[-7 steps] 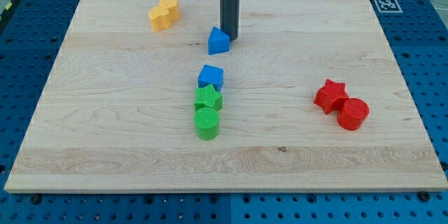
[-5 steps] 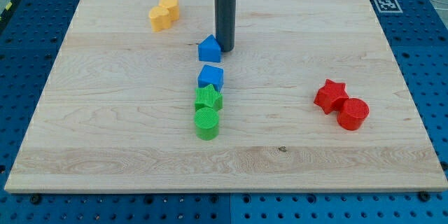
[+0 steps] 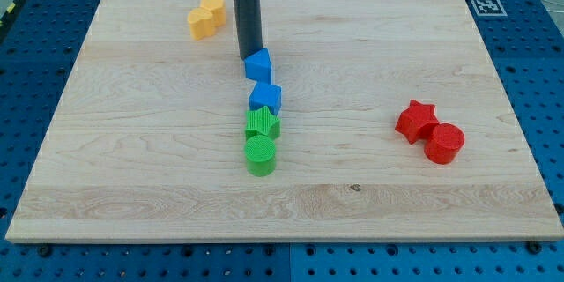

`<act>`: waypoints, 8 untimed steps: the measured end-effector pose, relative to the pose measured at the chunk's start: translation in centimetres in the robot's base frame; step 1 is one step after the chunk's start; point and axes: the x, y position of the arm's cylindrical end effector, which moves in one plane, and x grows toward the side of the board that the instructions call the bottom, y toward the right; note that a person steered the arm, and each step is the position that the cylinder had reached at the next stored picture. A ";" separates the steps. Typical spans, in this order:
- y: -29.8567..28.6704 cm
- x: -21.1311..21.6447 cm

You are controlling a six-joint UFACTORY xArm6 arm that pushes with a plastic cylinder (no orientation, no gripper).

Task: Push the blue triangle closer to the top of the blue cube

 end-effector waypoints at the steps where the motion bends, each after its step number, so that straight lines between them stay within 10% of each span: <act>1: 0.0 1.2; 8: 1.2 1.3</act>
